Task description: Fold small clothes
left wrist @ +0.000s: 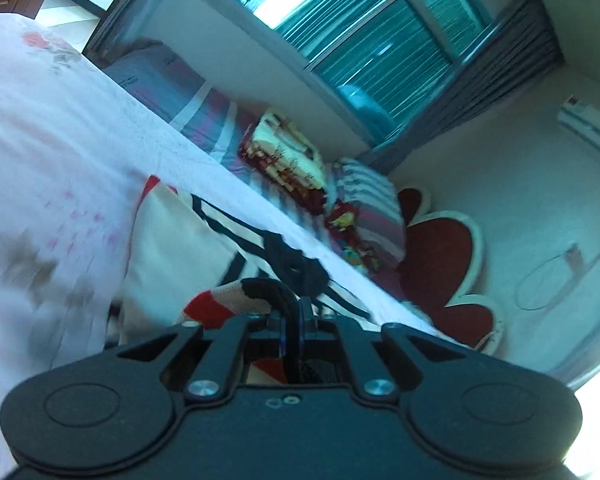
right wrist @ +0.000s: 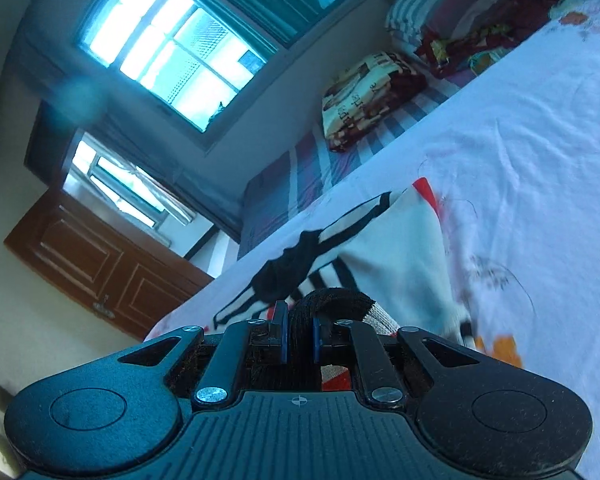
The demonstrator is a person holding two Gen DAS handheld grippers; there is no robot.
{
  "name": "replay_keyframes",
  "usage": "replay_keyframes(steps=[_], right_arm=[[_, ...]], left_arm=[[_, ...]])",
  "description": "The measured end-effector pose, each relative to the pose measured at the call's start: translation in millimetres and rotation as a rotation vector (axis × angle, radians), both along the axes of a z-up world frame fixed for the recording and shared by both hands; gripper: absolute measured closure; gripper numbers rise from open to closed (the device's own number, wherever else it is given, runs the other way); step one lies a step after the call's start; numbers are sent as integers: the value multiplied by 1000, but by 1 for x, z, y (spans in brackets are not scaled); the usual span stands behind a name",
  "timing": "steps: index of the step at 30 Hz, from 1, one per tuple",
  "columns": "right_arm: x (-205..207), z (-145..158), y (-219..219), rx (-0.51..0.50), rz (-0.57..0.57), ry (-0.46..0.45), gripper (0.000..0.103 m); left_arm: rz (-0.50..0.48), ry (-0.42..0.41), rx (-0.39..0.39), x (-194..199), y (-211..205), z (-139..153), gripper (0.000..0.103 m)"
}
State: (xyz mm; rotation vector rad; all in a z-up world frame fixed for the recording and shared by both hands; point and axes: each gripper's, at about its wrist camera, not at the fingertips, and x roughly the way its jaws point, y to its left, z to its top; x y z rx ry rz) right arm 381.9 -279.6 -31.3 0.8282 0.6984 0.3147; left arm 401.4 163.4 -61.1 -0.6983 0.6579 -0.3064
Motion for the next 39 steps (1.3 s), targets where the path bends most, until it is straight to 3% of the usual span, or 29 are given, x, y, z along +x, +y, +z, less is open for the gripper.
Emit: replay_keyframes(steps=[5, 9, 13, 14, 15, 16, 17, 18, 20, 21, 23, 27, 31, 33, 36, 39], right_arm=[[75, -41, -4, 6, 13, 61, 92], [118, -78, -8, 26, 31, 104, 92], [139, -96, -7, 26, 65, 55, 92], [141, -96, -6, 8, 67, 40, 90], [140, -95, -4, -15, 65, 19, 79], [137, -92, -3, -35, 47, -5, 48], [131, -89, -5, -51, 16, -38, 33], [125, -86, -9, -60, -18, -74, 23], [119, -82, -14, -65, -30, -101, 23], [119, -80, -14, -96, -11, -105, 24], [120, -73, -3, -196, 57, -119, 37], [124, -73, 25, -368, 155, -127, 41], [128, -82, 24, -340, 63, -110, 41], [122, -80, 24, -362, 37, -137, 41], [115, -78, 29, -383, 106, -143, 41], [116, -82, 35, -424, 158, -142, 41]], left_arm=[[-14, 61, 71, 68, -10, -31, 99], [3, 95, 58, 101, -7, -54, 99], [-23, 75, 65, 121, -8, -69, 93], [-14, 44, 78, 121, -7, -68, 82], [0, 9, 94, 119, -7, -65, 59], [28, -36, 117, 114, -6, -61, 43], [54, -82, 143, 109, -5, -56, 27], [56, -115, 170, 104, -5, -52, 29], [16, -123, 211, 102, -6, -48, 32], [-18, -122, 244, 101, -8, -47, 42], [-103, -102, 335, 104, -19, -45, 53], [-206, -55, 492, 113, -41, -47, 55], [-137, -53, 457, 120, -37, -44, 55], [-92, -110, 416, 118, -28, -36, 54], [-136, -163, 355, 109, -19, -31, 54], [-209, -159, 393, 107, -25, -38, 56]])
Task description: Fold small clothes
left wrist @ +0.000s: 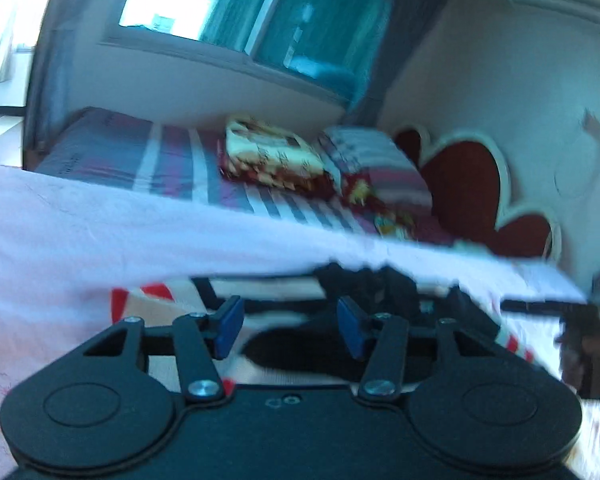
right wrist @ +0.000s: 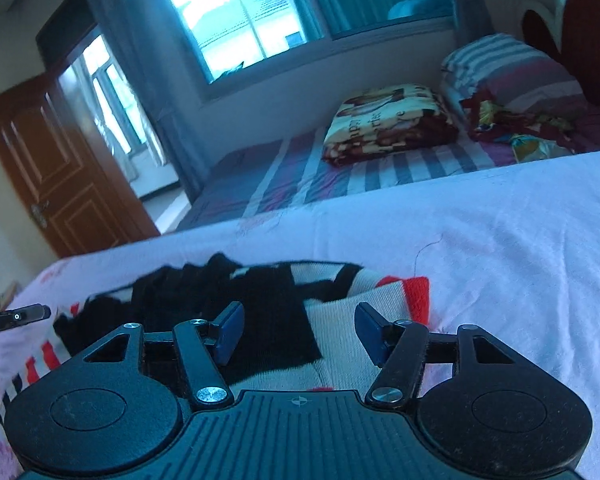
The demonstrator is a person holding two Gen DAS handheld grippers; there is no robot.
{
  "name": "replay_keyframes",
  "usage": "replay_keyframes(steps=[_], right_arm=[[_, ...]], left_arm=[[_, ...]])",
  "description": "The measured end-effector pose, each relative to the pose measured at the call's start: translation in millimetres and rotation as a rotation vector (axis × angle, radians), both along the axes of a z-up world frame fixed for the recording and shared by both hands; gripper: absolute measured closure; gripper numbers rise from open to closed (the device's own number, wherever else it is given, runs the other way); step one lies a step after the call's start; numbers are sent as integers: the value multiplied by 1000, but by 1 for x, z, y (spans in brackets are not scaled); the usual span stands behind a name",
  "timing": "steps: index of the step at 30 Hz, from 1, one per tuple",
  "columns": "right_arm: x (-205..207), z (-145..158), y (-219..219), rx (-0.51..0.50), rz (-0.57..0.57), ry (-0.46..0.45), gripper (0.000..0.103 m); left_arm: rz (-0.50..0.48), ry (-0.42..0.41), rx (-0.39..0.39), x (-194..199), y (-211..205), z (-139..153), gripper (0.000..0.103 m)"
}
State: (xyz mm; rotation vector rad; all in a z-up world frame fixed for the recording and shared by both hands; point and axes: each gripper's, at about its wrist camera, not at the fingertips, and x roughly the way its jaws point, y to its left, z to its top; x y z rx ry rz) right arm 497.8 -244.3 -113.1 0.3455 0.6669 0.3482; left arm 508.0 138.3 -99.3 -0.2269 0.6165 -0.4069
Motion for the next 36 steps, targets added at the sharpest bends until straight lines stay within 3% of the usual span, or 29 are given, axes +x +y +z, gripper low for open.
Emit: replay_keyframes(steps=[4, 6, 8, 10, 11, 12, 14, 16, 18, 21, 23, 25, 30, 32, 33, 34, 35, 36], right_arm=[[11, -5, 12, -45, 31, 6, 44], [21, -9, 24, -103, 63, 29, 58], [27, -14, 39, -194, 85, 43, 60], [30, -17, 50, -247, 114, 21, 81], [31, -17, 54, -268, 115, 16, 83], [31, -19, 58, -285, 116, 6, 92], [31, -21, 60, -289, 109, -10, 93], [28, -23, 61, -297, 88, -35, 94], [23, -16, 57, -287, 38, -95, 95], [18, -8, 51, -278, -57, -155, 95], [25, -14, 49, -286, -100, -132, 95], [37, -26, 52, -314, -98, -61, 95], [44, -35, 67, -417, -97, -41, 94], [43, -37, 66, -415, -94, -38, 91], [42, -37, 65, -417, -95, -36, 75], [40, -34, 65, -432, -114, -48, 45], [32, -30, 64, -426, -121, -83, 37], [23, -24, 63, -395, -103, -119, 36]], left_arm=[[-62, 96, 180, 19, -27, -14, 56], [-91, 79, 243, 23, -37, -15, 56], [-121, 58, 314, 25, -48, -15, 59], [-153, 43, 378, 25, -57, -17, 63], [-165, 34, 402, 25, -61, -19, 69], [-170, 30, 413, 26, -63, -20, 79], [-164, 37, 393, 28, -60, -19, 92], [-145, 2, 368, 24, -56, -16, 94], [-99, -84, 326, 13, -53, -6, 94], [17, -155, 289, 4, -41, 2, 94], [96, -107, 284, 13, -34, -5, 94], [104, 20, 274, 31, -34, -21, 94], [107, 27, 384, 38, -51, -26, 89], [108, 27, 387, 37, -50, -26, 83], [116, 30, 383, 36, -50, -24, 68], [134, 29, 379, 36, -47, -23, 55], [167, 20, 379, 33, -45, -19, 33], [200, -16, 384, 25, -45, -13, 30]])
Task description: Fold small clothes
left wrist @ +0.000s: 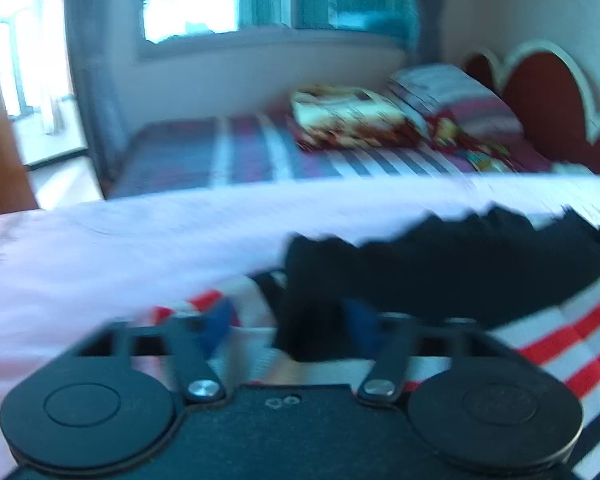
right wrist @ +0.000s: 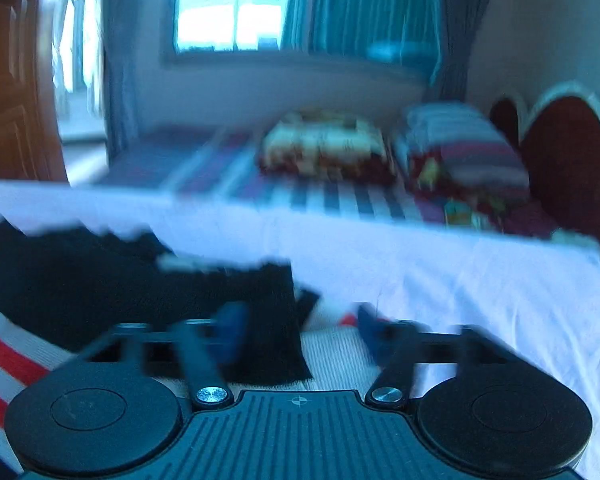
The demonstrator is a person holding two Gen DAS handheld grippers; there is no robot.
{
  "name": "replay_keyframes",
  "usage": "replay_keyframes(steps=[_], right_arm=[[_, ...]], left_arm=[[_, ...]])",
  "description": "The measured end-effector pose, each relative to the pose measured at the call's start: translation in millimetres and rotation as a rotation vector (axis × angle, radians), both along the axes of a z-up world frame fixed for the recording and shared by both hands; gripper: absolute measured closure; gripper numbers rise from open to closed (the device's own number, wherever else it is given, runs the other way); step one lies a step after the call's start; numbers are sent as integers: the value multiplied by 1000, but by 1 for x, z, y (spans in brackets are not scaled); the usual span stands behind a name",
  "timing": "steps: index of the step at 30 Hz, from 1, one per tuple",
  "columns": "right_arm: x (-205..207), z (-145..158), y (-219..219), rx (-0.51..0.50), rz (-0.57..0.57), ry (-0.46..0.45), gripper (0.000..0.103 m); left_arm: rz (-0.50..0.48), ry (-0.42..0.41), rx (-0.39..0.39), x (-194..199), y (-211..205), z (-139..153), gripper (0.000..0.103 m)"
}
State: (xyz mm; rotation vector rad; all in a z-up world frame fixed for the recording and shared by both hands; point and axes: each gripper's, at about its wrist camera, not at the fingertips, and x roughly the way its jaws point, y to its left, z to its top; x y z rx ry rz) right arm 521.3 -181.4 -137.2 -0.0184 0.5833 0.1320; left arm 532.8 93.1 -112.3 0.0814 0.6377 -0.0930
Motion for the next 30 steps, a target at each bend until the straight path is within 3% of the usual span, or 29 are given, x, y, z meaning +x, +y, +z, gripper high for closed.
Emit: replay_keyframes(steps=[2, 4, 6, 10, 12, 14, 17, 21, 24, 27, 30], right_arm=[[-11, 10, 7, 8, 38, -13, 37], [-19, 15, 24, 29, 113, 7, 54], [-22, 14, 50, 41, 185, 49, 61], [-28, 7, 94, 22, 265, 85, 61], [-32, -1, 104, -38, 266, 97, 61], [-36, -3, 89, -50, 236, 106, 61], [-42, -4, 45, -81, 92, 124, 61], [-54, -4, 8, -27, 50, 138, 61], [-65, 9, 19, -18, 40, 113, 61], [-86, 19, 41, 52, 95, 103, 61], [-104, 20, 75, 26, 166, 112, 61]], left_arm=[[-9, -81, -4, -20, -8, 16, 32], [-67, -100, -37, -37, -29, 26, 32], [-158, -87, -5, -47, -66, 24, 32], [-267, -24, 53, -54, -120, 2, 32], [-252, -3, 72, -57, -118, -8, 31], [-208, 6, 39, -62, -96, -11, 27], [-105, 17, 37, -74, -54, -12, 23], [-63, 16, -30, -90, -13, -13, 24], [-44, -2, 10, -100, -31, -3, 32], [-107, -42, -17, -117, -56, 6, 31], [-187, -45, -1, -132, -88, 3, 30]])
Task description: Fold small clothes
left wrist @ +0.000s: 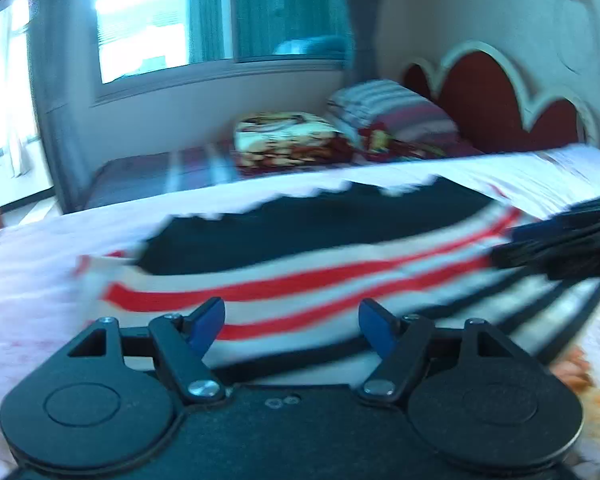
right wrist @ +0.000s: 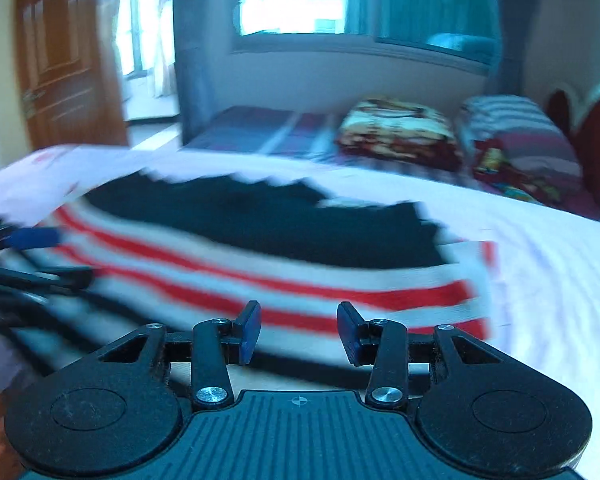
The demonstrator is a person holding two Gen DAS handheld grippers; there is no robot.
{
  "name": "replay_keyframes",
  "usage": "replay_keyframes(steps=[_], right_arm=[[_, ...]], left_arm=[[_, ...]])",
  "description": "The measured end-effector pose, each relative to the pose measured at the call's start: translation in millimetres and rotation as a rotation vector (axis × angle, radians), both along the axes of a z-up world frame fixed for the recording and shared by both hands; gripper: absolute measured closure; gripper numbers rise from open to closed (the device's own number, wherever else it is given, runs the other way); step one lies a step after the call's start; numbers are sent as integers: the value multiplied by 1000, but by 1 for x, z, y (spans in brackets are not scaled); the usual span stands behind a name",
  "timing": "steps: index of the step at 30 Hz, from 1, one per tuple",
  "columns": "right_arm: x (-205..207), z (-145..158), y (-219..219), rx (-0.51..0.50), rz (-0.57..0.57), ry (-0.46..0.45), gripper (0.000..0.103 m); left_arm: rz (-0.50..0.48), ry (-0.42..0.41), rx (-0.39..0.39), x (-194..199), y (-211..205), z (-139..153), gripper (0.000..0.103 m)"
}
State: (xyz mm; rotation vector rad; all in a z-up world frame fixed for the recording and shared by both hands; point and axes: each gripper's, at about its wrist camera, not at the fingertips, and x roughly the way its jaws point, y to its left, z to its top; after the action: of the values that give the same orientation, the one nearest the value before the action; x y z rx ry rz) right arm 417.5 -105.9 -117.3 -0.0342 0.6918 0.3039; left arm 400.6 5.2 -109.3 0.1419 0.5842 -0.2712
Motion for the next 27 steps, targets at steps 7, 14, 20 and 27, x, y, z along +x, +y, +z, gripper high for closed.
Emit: replay_keyframes(steps=[7, 14, 20, 27], right_arm=[[-29, -15, 3, -98, 17, 23, 61], [-66, 14, -75, 3, -152, -40, 61], [-66, 1, -128, 159, -267, 97, 61], [-74, -6, -128, 176, -221, 141, 97]], left_arm=[[7, 48, 18, -24, 2, -14, 27], [115, 41, 21, -56, 58, -2, 30], [143, 69, -8, -56, 64, -2, 31], [158, 89, -6, -54, 64, -4, 30]])
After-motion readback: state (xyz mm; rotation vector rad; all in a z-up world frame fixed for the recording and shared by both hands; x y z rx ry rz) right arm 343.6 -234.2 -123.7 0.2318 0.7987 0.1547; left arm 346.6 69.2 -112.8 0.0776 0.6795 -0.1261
